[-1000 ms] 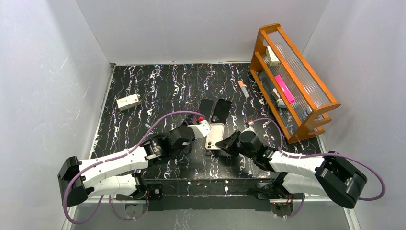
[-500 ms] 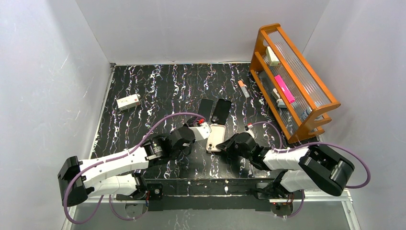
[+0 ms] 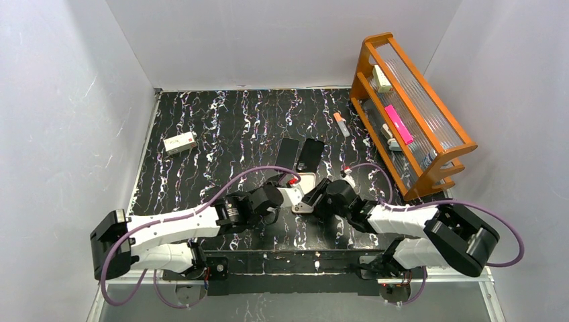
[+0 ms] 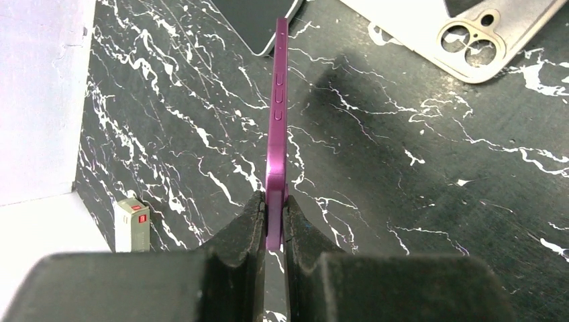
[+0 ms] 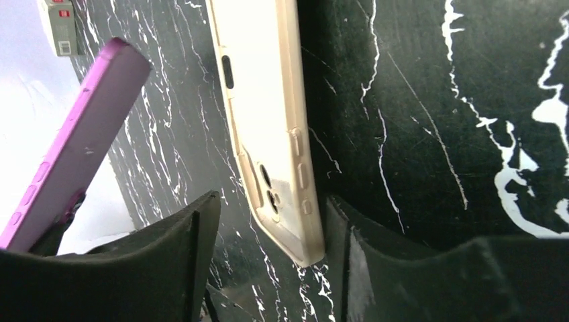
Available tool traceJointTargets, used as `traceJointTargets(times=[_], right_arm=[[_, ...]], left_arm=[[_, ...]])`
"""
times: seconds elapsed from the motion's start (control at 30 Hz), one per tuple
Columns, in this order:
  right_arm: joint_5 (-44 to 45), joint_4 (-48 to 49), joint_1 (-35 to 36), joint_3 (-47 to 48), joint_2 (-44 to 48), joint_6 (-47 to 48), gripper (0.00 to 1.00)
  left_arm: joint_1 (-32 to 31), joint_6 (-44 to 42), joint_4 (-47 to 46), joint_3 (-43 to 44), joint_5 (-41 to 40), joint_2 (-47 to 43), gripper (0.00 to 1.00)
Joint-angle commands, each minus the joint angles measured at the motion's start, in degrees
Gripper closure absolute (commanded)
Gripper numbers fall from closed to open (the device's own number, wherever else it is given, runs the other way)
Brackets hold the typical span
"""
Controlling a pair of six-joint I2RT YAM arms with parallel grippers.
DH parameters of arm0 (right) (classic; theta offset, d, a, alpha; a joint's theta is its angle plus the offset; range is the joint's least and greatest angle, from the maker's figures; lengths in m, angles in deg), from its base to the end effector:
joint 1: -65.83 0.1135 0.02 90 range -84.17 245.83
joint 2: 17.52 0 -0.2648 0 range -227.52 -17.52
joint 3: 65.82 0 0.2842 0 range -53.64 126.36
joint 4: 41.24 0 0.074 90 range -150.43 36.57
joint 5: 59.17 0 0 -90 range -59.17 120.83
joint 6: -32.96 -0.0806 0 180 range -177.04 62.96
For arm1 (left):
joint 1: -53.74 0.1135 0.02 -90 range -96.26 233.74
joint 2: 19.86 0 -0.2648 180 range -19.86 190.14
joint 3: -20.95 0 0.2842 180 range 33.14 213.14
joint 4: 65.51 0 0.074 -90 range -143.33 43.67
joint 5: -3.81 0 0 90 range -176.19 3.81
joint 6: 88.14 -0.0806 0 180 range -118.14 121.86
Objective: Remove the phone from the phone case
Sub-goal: Place the phone case at the center of the board, then place the phone at the center of the board.
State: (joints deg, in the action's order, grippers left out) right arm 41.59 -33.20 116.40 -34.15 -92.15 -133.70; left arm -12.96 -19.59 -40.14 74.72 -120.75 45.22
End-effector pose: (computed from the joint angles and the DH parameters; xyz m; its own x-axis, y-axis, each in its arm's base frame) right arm 0.1916 0.2093 0.0875 -0.7276 0.6202 -0.2932 0.2011 0.6015 0.7732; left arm 0.1605 -0.2572 0.2141 -0.0091 0.7826 -0.6225 0.6229 0.4915 0.6087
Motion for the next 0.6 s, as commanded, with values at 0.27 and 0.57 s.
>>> traceJointTargets(times=[0.27,0.57], right_arm=[[3.8,-12.3,-0.6,-1.2,10.2,4.6,0.13],[13.5,-20.0,-1.2,-2.3,22.2,9.4,0.03]], left_arm=[[-4.8,-0.8,-4.6,-0.4,-8.2,6.9,1.00],[-8.3,-1.3,-4.3,-1.4,-8.3,10.5,0.83]])
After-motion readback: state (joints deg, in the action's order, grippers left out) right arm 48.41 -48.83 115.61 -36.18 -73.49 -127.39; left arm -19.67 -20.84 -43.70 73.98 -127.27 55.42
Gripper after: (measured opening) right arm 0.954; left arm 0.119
